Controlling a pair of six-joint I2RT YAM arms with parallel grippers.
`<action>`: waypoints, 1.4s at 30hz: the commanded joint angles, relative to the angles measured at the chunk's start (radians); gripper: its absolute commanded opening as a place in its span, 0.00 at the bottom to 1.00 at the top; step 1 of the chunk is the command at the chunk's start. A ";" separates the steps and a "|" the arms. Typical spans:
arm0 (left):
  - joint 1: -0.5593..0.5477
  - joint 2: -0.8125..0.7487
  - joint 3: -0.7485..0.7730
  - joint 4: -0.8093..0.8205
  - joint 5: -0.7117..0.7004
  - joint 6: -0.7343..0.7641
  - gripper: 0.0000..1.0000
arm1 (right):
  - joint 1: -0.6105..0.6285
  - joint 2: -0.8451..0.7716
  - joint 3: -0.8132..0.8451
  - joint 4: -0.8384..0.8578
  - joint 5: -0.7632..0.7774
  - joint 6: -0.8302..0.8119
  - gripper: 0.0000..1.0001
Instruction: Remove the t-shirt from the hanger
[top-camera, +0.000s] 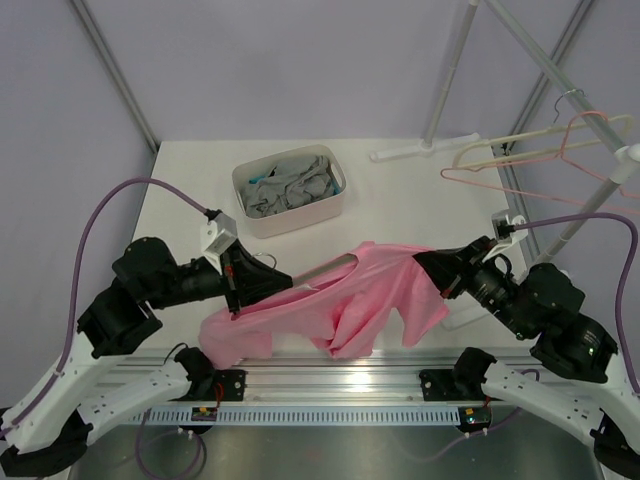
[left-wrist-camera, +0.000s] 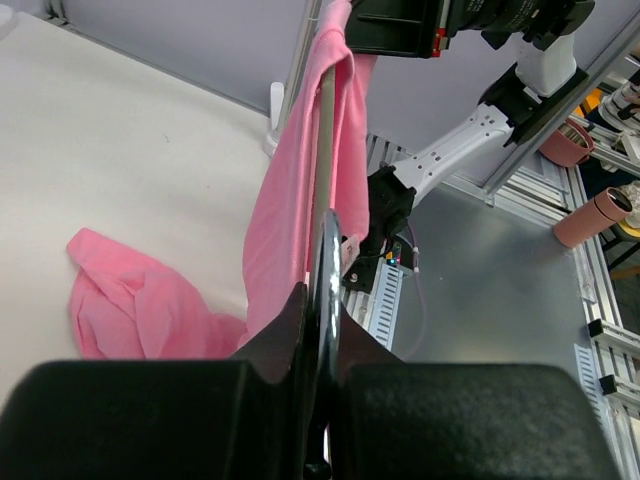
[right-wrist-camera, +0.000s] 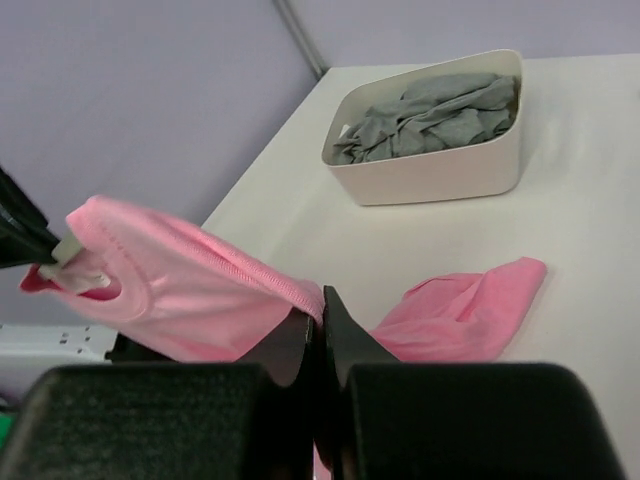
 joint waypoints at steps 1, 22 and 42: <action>0.002 -0.049 0.005 -0.018 -0.044 0.016 0.00 | -0.001 0.034 0.055 0.058 0.249 0.032 0.00; 0.002 -0.182 0.133 -0.148 -0.193 0.019 0.00 | -0.001 0.293 0.179 0.034 0.383 0.100 0.00; 0.002 -0.322 -0.153 0.638 -0.307 -0.112 0.00 | -0.001 0.511 0.144 0.214 -0.146 -0.017 0.00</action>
